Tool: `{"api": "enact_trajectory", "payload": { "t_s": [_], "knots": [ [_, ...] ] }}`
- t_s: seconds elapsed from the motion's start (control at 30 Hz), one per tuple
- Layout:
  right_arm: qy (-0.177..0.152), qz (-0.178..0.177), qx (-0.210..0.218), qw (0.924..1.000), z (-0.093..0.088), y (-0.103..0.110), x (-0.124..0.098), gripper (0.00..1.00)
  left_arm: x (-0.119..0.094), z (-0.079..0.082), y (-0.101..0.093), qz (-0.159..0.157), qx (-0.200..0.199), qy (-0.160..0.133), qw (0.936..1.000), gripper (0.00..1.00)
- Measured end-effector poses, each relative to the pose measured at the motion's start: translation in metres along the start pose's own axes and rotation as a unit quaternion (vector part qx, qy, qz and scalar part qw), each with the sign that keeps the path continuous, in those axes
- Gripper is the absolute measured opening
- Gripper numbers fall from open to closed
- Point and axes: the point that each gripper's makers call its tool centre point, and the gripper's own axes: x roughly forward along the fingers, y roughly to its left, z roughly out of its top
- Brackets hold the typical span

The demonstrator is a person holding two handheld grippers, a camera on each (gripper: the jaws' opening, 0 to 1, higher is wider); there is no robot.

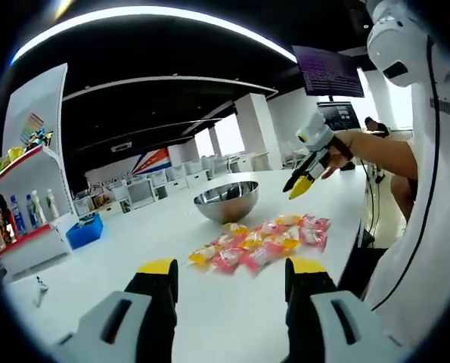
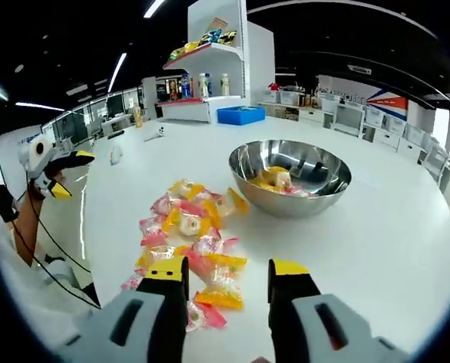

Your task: Pick up the marshmallows scattered on the table and place them into the bowl on the table

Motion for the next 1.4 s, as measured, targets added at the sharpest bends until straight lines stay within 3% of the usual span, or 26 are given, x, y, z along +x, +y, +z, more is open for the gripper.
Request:
{"api": "enact_trajectory", "payload": {
  "t_s": [0.8,1.07,1.4],
  "knots": [
    [0.072,0.027,-0.013,0.9970,-0.034,0.016,0.034,0.40,-0.003,-0.004,0.002,0.008,-0.006,0.003,0.9999,0.57],
    [0.092,0.031,-0.014,0.9951,-0.045,0.015,0.041,0.33,-0.006,-0.006,0.006,0.014,-0.009,0.003,0.9999,0.57],
    [0.091,0.030,-0.010,0.9954,-0.045,0.012,0.041,0.25,-0.008,-0.009,0.011,0.020,-0.012,0.003,0.9997,0.57]
  ]
}}
